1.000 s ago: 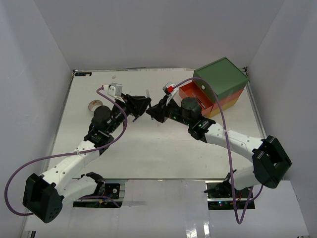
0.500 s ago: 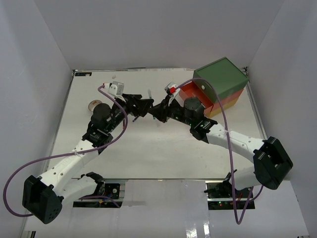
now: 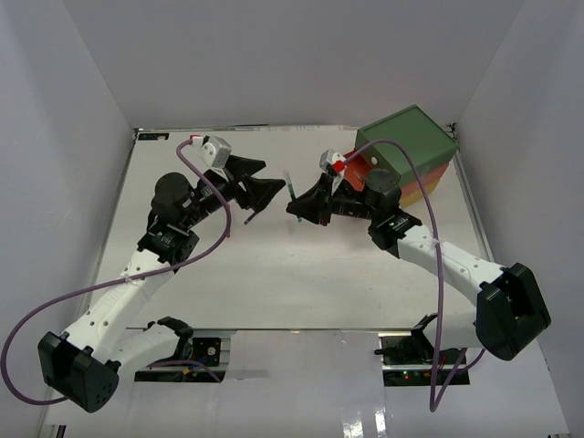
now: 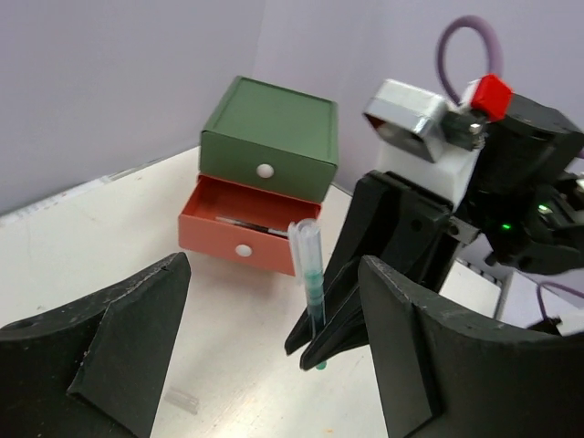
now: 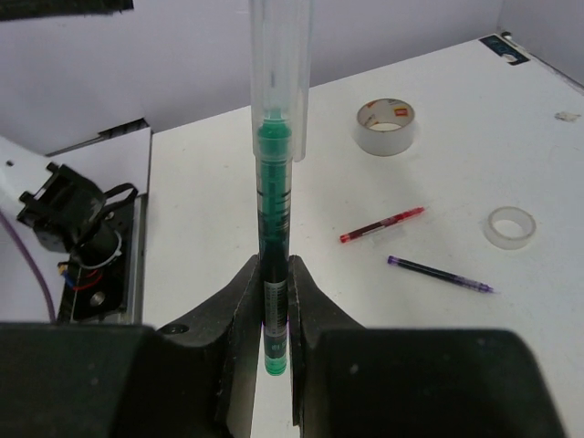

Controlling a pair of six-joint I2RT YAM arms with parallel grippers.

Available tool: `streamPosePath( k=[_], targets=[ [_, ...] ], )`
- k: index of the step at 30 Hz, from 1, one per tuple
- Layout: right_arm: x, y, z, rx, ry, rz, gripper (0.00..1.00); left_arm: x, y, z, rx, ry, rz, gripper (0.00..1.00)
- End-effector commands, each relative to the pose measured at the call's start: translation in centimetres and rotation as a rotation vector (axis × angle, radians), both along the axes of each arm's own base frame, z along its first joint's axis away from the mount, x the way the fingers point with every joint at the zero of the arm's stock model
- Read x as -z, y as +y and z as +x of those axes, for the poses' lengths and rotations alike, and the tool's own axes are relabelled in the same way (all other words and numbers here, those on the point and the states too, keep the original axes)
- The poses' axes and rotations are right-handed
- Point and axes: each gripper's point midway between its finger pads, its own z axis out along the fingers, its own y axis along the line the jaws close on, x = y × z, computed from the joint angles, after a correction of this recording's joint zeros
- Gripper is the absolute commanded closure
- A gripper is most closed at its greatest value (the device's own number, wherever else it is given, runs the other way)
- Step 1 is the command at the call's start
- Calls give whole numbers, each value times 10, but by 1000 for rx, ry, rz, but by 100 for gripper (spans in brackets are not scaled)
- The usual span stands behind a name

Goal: Sort the stationery into containers
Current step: Close the pen cap on the pen.

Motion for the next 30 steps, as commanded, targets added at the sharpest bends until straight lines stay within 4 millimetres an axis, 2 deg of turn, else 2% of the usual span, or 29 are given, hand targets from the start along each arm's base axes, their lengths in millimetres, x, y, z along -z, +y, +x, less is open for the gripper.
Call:
streamPosePath(
  k=[1, 3, 7, 13, 21, 30],
  targets=[
    [-26, 0, -27, -152, -105, 25, 92, -18, -14, -24, 175, -79, 44, 15],
    [-27, -1, -28, -164, -120, 19, 92, -24, -19, -33, 234, -108, 54, 15],
    [-31, -2, -37, -225, -132, 23, 92, -25, -26, -38, 305, -120, 83, 16],
    [-37, -3, -43, -274, -145, 29, 92, -19, -34, -45, 398, -107, 105, 19],
    [-39, -3, -47, -312, -143, 31, 92, -9, -39, -55, 494, -89, 116, 31],
    [-41, -2, -48, -333, -141, 31, 92, -6, -43, -61, 553, -82, 113, 39]
  ],
)
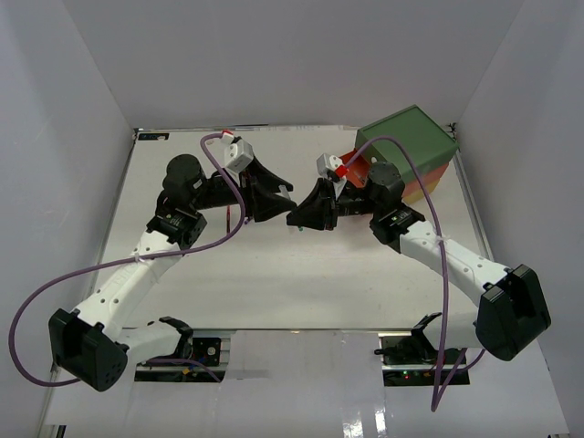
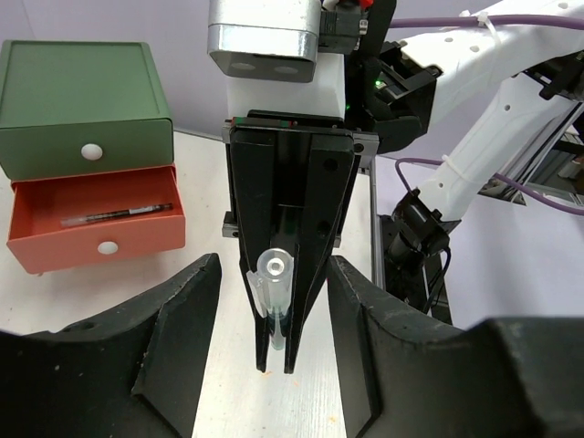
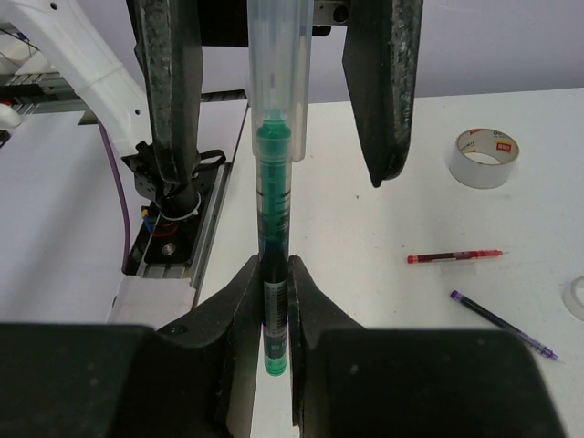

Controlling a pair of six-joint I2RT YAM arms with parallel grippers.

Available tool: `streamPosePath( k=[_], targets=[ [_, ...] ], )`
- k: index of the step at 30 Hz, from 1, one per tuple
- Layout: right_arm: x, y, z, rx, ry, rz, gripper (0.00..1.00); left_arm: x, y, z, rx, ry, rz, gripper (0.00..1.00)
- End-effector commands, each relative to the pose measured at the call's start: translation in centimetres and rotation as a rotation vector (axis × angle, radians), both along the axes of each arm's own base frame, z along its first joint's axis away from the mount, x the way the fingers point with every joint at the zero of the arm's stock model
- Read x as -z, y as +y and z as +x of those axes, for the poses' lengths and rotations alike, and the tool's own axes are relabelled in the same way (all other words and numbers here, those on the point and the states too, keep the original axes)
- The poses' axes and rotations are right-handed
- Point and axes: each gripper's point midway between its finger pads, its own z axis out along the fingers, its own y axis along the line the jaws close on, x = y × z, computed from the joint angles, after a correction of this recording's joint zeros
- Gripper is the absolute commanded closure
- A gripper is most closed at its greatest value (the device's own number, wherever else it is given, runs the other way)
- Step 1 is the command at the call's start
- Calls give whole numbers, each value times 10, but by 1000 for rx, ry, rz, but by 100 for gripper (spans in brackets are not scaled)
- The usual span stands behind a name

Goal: Sort the stationery into containers
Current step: Close the pen cap on the pen.

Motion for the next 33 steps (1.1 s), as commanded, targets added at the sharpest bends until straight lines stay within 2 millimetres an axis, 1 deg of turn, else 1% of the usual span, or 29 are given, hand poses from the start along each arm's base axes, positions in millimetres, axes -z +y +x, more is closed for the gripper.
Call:
streamPosePath(
  k=[1, 7, 14, 17, 24, 33],
  targets=[
    [-25, 1, -1, -23, -60, 44, 92, -13, 1, -8, 45, -42, -20, 40],
    [-24, 1, 1, -22, -52, 39, 92, -12, -1, -8, 57, -30, -30, 41],
    [-18, 1, 2, -19, -45, 32, 92, -24, 2, -10, 31, -54, -84, 41],
    [-18, 1, 2, -17, -45, 33, 92, -24, 2, -9, 30, -52, -88, 42],
    [-18, 1, 1, -22, -45, 33, 92, -20, 0, -10, 49, -35, -89, 46],
    [-19, 1, 0, -25, -42, 36, 92, -18, -1, -10, 61, -19, -87, 56]
  ],
)
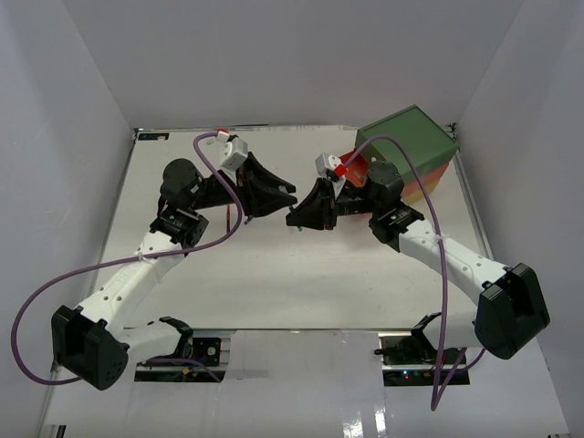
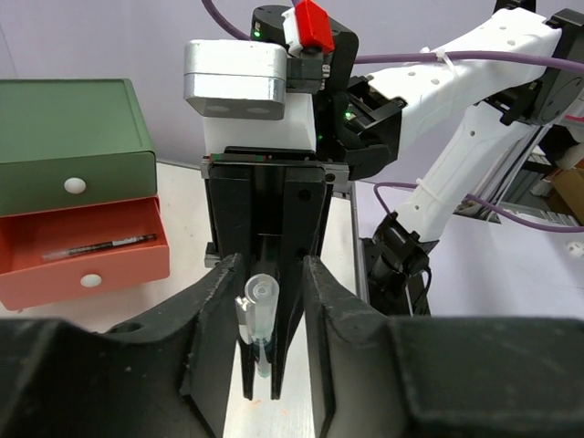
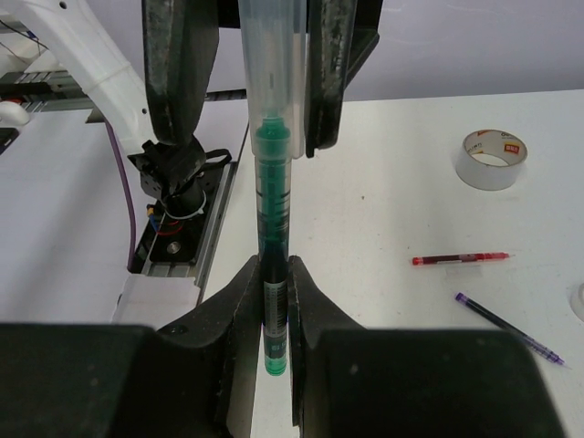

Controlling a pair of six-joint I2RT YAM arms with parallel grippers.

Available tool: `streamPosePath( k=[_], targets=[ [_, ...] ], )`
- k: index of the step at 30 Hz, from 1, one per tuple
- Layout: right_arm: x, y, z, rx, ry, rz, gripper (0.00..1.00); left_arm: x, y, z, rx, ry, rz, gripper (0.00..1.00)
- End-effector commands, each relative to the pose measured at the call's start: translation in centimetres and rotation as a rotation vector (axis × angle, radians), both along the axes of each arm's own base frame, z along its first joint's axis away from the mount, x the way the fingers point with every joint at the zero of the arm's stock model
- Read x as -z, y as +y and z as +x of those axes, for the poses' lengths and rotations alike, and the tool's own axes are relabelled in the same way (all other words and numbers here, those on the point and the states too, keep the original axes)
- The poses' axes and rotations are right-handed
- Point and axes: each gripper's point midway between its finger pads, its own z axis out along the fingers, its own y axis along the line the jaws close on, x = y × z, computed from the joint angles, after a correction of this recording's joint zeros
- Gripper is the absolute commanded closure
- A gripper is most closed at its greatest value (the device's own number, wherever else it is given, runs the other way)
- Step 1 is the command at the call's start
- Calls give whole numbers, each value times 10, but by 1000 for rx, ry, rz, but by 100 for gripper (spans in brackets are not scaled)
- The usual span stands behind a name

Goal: Sort the stationery into containers
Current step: Close the pen cap on the pen.

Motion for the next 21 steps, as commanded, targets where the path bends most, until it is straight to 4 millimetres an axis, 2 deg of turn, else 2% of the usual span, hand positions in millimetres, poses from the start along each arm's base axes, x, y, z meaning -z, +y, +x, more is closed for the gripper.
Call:
streamPosePath(
  k=[1, 11, 21],
  targets=[
    [-18, 0, 0, -12, -44, 39, 92, -3, 2, -3, 14, -13, -9, 58],
    [-18, 0, 3, 0, -41, 43, 92, 0, 0, -1, 18, 19, -2, 77],
    [-29, 1, 11, 69, -13, 84, 92, 8, 4, 7, -56, 69, -7, 81]
  ],
)
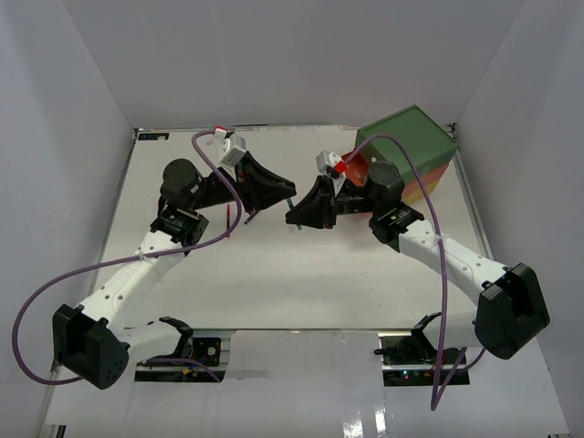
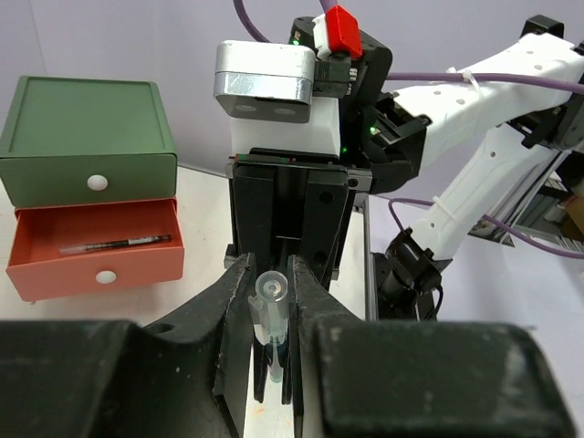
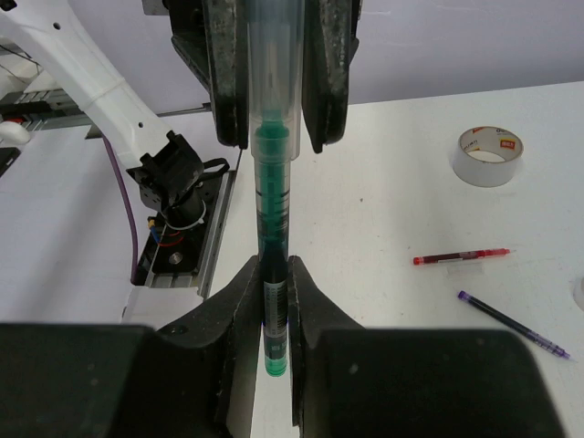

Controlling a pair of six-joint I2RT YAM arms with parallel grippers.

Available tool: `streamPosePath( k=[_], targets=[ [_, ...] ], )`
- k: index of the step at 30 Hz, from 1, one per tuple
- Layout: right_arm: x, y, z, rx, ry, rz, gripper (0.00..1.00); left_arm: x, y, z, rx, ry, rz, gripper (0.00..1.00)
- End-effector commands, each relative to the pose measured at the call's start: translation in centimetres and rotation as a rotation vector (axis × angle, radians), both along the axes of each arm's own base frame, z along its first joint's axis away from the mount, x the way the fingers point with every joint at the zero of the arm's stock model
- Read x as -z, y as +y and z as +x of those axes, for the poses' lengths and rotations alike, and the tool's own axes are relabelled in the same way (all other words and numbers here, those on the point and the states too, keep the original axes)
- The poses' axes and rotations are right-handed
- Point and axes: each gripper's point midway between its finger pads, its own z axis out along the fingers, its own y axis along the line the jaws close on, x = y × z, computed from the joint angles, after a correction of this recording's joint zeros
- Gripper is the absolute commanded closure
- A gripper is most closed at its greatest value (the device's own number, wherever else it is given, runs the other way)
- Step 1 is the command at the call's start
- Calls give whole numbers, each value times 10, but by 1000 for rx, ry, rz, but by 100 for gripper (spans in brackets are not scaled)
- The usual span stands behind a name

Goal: Sort the stationery into containers
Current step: Close the pen cap on the pen.

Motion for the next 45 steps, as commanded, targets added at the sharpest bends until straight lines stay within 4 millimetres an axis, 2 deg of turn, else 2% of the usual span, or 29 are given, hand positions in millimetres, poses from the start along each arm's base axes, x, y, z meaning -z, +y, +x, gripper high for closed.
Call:
streamPosePath(
  k=[1, 9, 20, 30, 41, 45],
  targets=[
    [-29, 0, 9, 53, -53, 87, 92, 10, 3, -2, -20, 40, 6, 82],
    [-39, 1, 16, 100, -22, 125, 92, 13, 5, 3, -63, 48, 1, 84],
    [-50, 3, 20, 122, -4, 171, 92, 31, 3, 7, -73, 97, 19, 84],
    [-60, 3, 15, 86, -28, 196, 92, 47, -1, -11, 44, 112, 69, 82],
    [-76, 1, 14, 90, -76, 253, 92, 58, 1, -16, 45, 137, 78, 81],
    [-87, 0, 15, 105, -95, 291, 92, 65, 2, -14, 32, 171, 81, 81]
  ],
)
